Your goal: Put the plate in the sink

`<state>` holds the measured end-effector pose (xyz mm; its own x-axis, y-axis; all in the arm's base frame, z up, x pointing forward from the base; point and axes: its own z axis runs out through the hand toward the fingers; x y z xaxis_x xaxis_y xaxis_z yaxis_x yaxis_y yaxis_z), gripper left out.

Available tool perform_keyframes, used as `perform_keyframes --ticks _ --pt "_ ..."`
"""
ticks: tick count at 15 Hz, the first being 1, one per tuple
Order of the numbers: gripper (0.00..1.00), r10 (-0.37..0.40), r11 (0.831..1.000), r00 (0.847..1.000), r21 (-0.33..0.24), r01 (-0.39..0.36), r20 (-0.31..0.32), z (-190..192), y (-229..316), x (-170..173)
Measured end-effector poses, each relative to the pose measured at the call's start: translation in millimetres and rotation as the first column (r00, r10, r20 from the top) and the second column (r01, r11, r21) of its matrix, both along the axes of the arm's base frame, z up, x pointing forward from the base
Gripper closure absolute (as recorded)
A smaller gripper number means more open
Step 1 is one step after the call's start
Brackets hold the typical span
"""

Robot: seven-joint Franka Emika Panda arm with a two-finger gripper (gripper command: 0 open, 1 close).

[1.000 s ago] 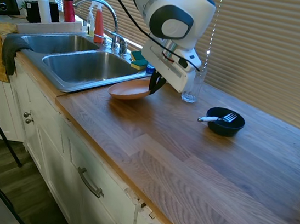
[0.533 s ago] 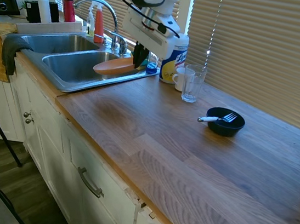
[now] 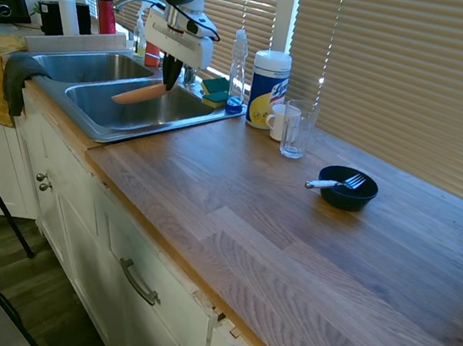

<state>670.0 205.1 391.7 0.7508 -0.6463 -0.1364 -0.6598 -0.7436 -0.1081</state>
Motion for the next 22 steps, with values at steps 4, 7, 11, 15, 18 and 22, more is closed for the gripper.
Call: perform_keyframes --ticks 4,7,11,15,18,22 --pt "1.00 0.003 1.000 0.999 -0.025 -0.004 -0.052 -55 42 27" --pt "0.00 -0.006 0.999 0.996 -0.038 0.003 -0.089 -87 53 44" --pt "0.00 -0.027 0.999 0.994 -0.046 0.022 -0.103 -104 52 58" --pt "0.00 -0.033 0.998 0.994 -0.048 0.028 -0.109 -104 52 61" --pt "0.00 -0.036 0.998 0.994 -0.046 0.031 -0.100 -101 51 62" --pt "0.00 -0.045 0.999 0.998 -0.031 0.043 -0.047 -62 50 62"
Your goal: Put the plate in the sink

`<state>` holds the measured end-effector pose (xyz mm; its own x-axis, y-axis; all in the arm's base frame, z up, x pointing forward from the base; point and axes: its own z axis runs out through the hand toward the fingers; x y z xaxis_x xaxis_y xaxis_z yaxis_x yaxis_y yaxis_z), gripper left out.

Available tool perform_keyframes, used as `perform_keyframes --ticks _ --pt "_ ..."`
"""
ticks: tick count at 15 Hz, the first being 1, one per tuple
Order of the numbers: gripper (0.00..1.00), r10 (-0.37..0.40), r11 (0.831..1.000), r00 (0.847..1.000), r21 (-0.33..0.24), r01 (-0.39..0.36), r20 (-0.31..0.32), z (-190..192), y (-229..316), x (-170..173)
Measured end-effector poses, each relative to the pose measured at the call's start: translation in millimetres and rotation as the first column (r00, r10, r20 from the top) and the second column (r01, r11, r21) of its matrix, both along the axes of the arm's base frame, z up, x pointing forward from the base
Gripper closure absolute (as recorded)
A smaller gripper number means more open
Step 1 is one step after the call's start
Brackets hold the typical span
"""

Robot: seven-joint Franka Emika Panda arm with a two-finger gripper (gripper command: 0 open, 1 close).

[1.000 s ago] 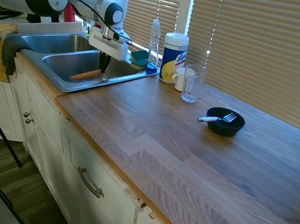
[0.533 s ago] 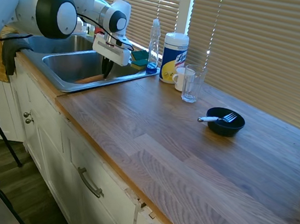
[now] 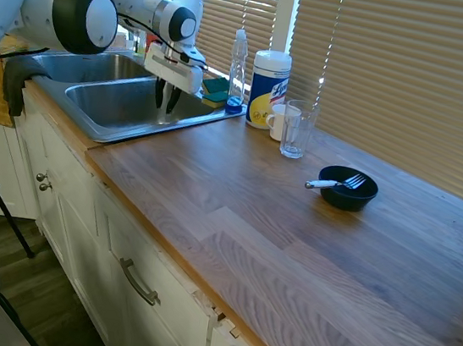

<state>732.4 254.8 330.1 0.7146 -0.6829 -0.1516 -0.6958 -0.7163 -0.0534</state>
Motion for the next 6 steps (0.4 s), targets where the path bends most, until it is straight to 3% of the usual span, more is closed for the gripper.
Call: perform_keyframes --ticks 6 --pt "0.00 -0.063 0.998 0.994 0.016 0.061 0.091 94 -11 -35"
